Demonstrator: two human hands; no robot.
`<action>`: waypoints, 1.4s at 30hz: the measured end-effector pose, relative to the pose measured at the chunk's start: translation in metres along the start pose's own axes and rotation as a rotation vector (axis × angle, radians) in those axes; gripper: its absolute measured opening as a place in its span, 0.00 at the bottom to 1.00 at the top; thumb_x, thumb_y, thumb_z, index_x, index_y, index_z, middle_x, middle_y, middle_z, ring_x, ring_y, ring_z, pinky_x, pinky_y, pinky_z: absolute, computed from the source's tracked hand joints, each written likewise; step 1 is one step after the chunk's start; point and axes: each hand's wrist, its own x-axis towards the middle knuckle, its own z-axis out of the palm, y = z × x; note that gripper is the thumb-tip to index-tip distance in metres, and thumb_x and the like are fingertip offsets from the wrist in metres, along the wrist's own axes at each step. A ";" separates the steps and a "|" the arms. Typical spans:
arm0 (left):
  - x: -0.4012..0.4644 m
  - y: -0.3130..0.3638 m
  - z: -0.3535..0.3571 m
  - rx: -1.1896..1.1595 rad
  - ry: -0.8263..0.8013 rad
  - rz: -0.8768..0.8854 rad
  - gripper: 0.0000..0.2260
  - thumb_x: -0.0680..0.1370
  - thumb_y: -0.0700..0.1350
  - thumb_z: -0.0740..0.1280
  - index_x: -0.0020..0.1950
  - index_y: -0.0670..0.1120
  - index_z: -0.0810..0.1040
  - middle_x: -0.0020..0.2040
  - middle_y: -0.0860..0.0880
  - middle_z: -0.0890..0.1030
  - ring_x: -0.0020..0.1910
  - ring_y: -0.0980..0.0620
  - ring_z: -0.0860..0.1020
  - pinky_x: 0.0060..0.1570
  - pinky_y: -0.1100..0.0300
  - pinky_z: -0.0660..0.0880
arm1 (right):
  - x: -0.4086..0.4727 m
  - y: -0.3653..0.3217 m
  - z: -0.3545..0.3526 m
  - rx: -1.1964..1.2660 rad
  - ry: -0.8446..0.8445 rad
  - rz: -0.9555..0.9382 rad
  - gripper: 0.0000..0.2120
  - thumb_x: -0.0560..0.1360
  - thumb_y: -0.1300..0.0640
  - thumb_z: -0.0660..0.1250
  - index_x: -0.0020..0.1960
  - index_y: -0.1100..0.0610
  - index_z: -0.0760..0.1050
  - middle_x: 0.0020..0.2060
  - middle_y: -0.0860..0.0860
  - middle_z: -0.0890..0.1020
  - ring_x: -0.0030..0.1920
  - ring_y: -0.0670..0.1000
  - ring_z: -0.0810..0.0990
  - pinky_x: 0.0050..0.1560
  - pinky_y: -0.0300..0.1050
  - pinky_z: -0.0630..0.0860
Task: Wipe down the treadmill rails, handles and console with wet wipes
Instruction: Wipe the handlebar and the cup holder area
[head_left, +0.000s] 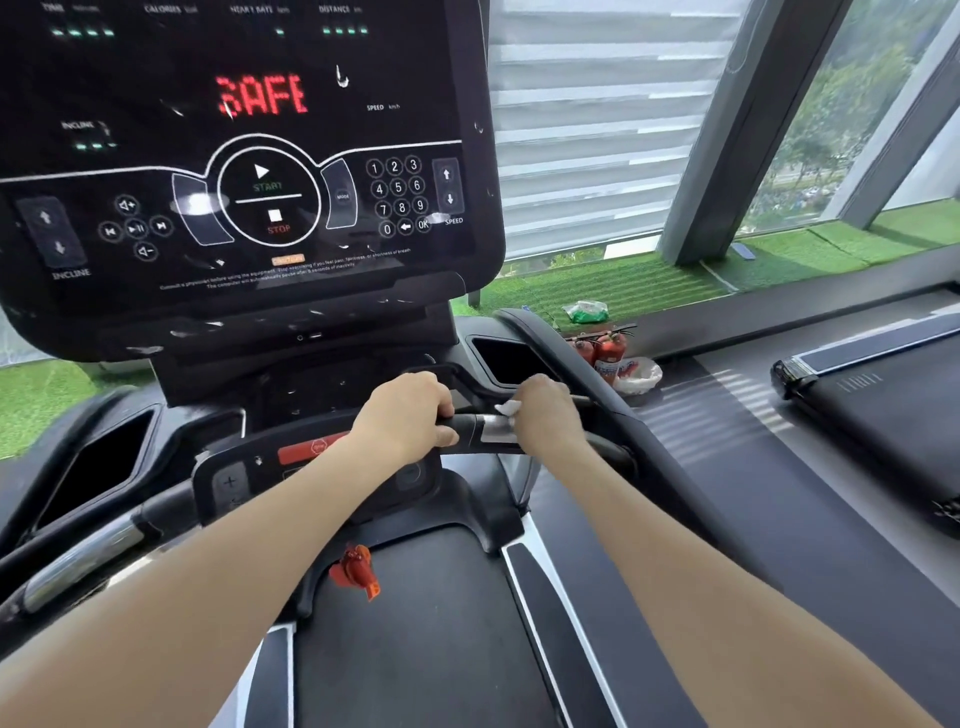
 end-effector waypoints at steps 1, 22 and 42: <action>0.000 0.000 0.000 0.003 -0.001 0.000 0.14 0.75 0.50 0.70 0.58 0.47 0.79 0.55 0.50 0.75 0.56 0.49 0.73 0.51 0.58 0.69 | -0.003 -0.011 0.004 0.024 -0.014 -0.055 0.08 0.74 0.67 0.64 0.52 0.65 0.79 0.50 0.61 0.80 0.55 0.59 0.76 0.50 0.46 0.72; -0.002 0.000 0.000 -0.016 0.005 -0.001 0.14 0.75 0.50 0.70 0.58 0.47 0.79 0.55 0.51 0.76 0.56 0.50 0.73 0.52 0.59 0.68 | 0.010 0.032 -0.004 0.098 -0.030 0.092 0.09 0.74 0.65 0.65 0.53 0.62 0.81 0.46 0.61 0.82 0.52 0.58 0.79 0.47 0.43 0.74; -0.003 0.000 0.000 0.004 0.026 0.014 0.14 0.75 0.50 0.70 0.58 0.48 0.79 0.55 0.50 0.76 0.56 0.49 0.74 0.53 0.57 0.70 | -0.031 0.016 0.048 0.269 0.359 -0.109 0.08 0.73 0.70 0.65 0.47 0.63 0.81 0.42 0.53 0.73 0.45 0.57 0.74 0.43 0.48 0.71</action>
